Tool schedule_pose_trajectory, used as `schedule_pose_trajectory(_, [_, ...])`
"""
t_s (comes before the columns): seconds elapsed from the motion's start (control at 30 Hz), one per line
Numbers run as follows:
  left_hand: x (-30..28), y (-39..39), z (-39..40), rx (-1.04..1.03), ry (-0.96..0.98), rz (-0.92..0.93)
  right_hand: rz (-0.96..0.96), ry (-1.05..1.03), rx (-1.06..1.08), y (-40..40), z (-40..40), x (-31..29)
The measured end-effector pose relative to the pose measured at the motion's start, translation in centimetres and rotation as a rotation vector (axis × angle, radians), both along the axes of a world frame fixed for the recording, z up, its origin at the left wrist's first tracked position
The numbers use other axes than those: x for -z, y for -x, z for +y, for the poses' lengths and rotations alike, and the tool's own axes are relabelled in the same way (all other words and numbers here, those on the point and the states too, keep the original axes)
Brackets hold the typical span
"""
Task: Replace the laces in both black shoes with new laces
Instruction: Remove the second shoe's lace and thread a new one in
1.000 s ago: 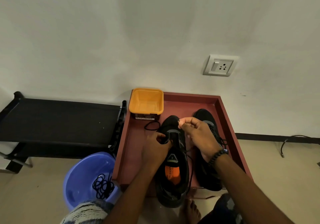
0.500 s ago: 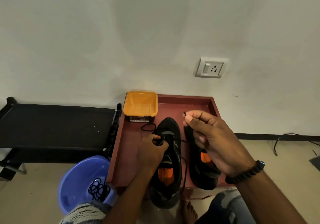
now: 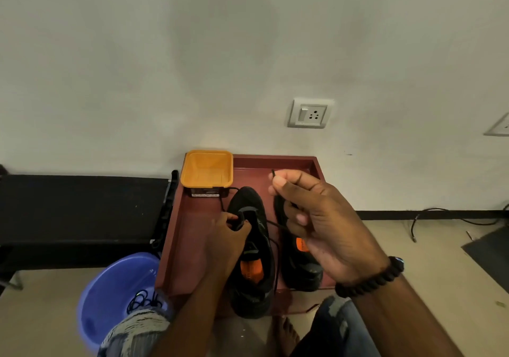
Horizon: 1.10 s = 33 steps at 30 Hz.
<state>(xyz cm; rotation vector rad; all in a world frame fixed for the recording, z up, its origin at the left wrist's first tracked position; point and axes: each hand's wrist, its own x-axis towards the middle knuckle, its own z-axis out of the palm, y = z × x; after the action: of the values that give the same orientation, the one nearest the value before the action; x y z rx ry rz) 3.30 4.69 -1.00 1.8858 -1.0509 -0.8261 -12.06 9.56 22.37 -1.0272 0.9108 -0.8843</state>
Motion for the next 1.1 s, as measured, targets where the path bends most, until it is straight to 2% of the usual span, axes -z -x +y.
schedule_pose_trajectory(0.2, [0.9,1.0,0.7,0.101,-0.048,-0.084,0.015,0.088,0.028,-0.1,1.2,-1.8])
schedule_pose_trajectory(0.3, [0.9,1.6,1.0,0.046,-0.045,-0.171,0.025,0.116,0.053,0.0,1.9,-2.4])
schedule_pose_trajectory(0.5, [0.2,0.9,1.4,-0.162,-0.009,-0.136,0.028,0.111,0.072,0.6,3.9,-2.9])
schedule_pose_trajectory(0.63, [-0.3,1.1,1.5,-0.217,-0.006,-0.176,0.031,0.102,0.088,1.3,4.7,-3.2])
schedule_pose_trajectory(0.73, [-0.6,1.6,1.5,-0.207,-0.017,-0.231,0.003,0.131,0.096,2.7,4.8,-4.5])
schedule_pose_trajectory(0.93, [-0.1,1.8,0.8,-0.178,-0.063,-0.222,0.006,0.165,0.11,3.4,4.3,-5.4])
schedule_pose_trajectory(1.1, [-0.7,0.6,0.3,-0.075,-0.103,-0.161,0.034,0.157,0.123,2.3,3.4,-5.2])
